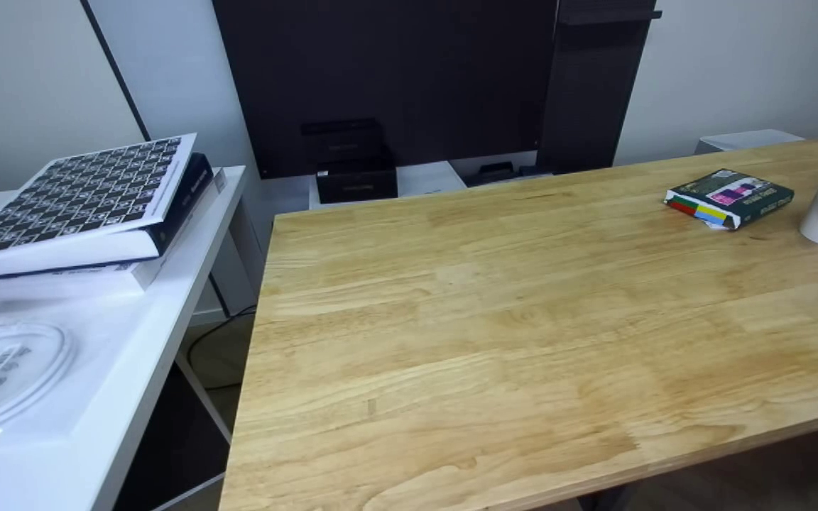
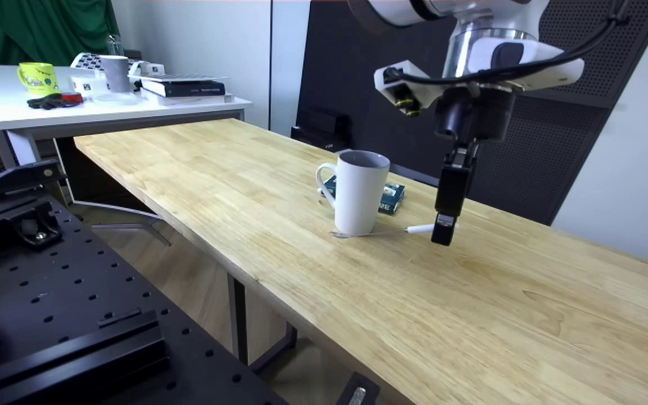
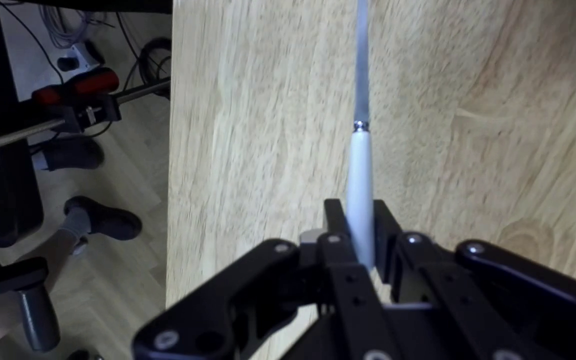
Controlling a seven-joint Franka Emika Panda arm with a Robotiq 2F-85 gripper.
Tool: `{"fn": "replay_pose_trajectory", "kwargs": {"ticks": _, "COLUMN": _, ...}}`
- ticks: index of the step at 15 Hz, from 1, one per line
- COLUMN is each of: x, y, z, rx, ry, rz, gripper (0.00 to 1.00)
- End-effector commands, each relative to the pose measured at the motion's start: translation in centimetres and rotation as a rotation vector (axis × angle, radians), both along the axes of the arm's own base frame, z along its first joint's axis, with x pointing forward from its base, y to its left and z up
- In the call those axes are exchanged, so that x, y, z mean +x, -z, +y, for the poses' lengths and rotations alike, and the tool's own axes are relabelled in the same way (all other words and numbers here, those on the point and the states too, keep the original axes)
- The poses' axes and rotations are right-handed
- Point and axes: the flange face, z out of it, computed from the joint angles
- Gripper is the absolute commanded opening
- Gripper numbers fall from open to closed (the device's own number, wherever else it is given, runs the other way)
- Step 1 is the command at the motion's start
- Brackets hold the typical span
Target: Take the spoon and put it in the cup, pick it and put it on the table, then pick it and put it back in the cup
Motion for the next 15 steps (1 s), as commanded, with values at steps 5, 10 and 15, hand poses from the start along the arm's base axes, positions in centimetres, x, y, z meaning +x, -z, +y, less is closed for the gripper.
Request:
{"fn": "replay_pose_trajectory", "kwargs": {"ticks": 5, "x": 2.9, "y": 3.8, "z": -4.1, "rx": -0.044, "ry": 0.052, "rz": 0.09, "gripper": 0.04}}
{"fn": "replay_pose_trajectory", "kwargs": {"ticks": 10, "x": 4.4, "y": 2.9, "z": -4.1, "rx": -0.051, "ry": 0.038, "rz": 0.077, "gripper": 0.61}}
{"fn": "replay_pose_trajectory", "kwargs": {"ticks": 15, "x": 6.0, "y": -3.1, "z": -1.5, "rx": -0.108, "ry": -0.063, "rz": -0.111, "gripper": 0.95}}
